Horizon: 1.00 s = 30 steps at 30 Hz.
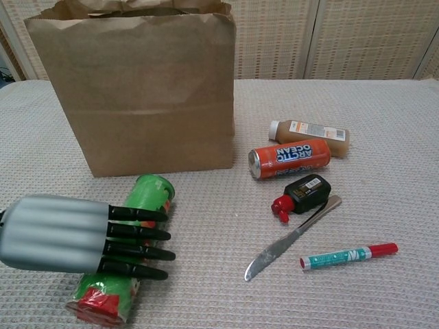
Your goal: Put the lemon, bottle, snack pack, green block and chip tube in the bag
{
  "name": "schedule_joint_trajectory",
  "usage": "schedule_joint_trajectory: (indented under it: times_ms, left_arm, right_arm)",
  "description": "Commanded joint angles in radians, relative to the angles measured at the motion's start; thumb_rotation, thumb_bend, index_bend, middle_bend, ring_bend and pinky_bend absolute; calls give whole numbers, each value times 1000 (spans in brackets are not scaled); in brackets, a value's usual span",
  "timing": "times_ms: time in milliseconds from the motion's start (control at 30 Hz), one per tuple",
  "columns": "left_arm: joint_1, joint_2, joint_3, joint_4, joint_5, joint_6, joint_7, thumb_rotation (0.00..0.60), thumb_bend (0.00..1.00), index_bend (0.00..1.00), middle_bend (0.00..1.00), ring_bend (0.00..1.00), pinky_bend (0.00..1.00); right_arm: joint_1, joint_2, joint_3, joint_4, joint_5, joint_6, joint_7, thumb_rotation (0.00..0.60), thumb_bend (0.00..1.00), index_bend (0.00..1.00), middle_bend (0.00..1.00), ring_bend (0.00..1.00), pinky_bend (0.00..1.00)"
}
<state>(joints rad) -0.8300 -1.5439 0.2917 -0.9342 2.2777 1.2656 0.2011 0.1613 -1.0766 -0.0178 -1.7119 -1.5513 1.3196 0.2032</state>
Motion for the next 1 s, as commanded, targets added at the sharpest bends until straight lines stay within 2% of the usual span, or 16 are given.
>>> schedule_joint_trajectory:
  times_ms: [33,133,300,367,433,533,700,867,1000]
  left_arm:
    - [-3,-11,3,4,-9,-1,2,600,414,48,0,0,55]
    - [-8,-16,13,8,-5,11,-4,600,509,216,82,70,195]
    - [-11,-20,41,25,10,35,-16,600,625,539,464,452,559]
    - [-7,-18,51,25,7,36,-20,600,652,632,583,556,645]
    - [-1,-13,59,21,2,42,-23,600,672,687,649,618,705]
    - [10,7,62,11,-12,61,-21,600,682,713,676,643,738]
    - [36,76,50,-17,-50,118,-11,600,687,718,681,647,738]
    - [109,166,7,-16,-173,156,-20,600,687,720,683,647,734]
    - [173,213,-33,29,-277,175,-37,600,688,734,696,657,738]
  right_arm:
    - [0,0,1,0,1,0,0,600,26,0,0,0,0]
    - [0,0,1,-1,2,0,1,600,26,0,0,0,0]
    - [-1,0,1,-1,1,2,1,600,26,0,0,0,0]
    - [-1,0,1,-1,0,3,0,600,26,0,0,0,0]
    - [-2,0,1,-1,0,5,1,600,26,0,0,0,0]
    - [-3,0,2,0,0,7,1,600,26,0,0,0,0]
    - [-3,-1,3,0,2,8,-1,600,25,0,0,0,0]
    - [-4,0,4,0,-1,12,-1,600,25,0,0,0,0]
    - [-6,-2,3,2,-5,16,-3,600,26,0,0,0,0]
